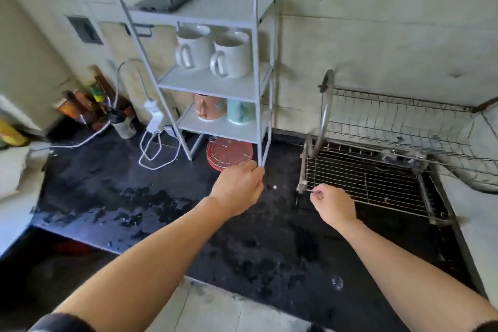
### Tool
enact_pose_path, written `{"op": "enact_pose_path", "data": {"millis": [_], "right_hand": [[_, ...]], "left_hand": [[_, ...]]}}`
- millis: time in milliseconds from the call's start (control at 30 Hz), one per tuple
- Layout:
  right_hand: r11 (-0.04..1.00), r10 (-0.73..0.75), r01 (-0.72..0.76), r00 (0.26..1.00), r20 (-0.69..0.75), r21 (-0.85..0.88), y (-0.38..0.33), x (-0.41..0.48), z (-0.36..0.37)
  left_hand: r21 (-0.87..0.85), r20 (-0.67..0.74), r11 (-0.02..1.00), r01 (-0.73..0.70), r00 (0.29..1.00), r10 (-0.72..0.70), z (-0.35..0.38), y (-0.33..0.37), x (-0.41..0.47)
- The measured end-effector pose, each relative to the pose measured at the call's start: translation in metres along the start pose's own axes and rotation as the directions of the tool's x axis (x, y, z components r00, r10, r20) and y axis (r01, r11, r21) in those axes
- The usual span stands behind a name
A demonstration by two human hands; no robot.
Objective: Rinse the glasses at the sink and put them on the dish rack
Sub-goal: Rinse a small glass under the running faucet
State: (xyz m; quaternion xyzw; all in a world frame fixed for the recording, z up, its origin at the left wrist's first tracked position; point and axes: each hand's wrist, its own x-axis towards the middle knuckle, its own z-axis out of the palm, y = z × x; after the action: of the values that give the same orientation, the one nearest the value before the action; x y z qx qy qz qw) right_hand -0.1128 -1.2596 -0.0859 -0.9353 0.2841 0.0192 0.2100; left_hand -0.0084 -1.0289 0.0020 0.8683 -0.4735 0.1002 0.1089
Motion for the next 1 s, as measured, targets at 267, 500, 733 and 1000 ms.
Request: {"op": "enact_pose_path", "data": {"millis": [267, 500, 733, 1000], "right_hand": [[0.948, -0.319, 0.319, 0.947, 0.029, 0.021, -0.209, -0.022, 0.059], [0.82, -0.572, 0.57, 0.813, 0.112, 0.051, -0.381, -0.012, 0.109], [0.696, -0.71, 0.712, 0.666, 0.227, 0.091, -0.547, 0.008, 0.19], [0.487, -0.841, 0.858, 0.411, 0.352, 0.163, -0.715, -0.033, 0.261]], "left_hand": [[0.171, 0.049, 0.905, 0.388, 0.915, -0.401, -0.082, -0.141, -0.138], [0.159, -0.03, 0.745, 0.648, 0.757, -0.653, -0.127, -0.251, -0.23], [0.068, -0.111, 0.537, 0.841, 0.541, -0.834, -0.146, -0.355, -0.302], [0.101, -0.141, 0.237, 0.966, 0.25, -0.958, -0.172, -0.427, -0.415]]}}
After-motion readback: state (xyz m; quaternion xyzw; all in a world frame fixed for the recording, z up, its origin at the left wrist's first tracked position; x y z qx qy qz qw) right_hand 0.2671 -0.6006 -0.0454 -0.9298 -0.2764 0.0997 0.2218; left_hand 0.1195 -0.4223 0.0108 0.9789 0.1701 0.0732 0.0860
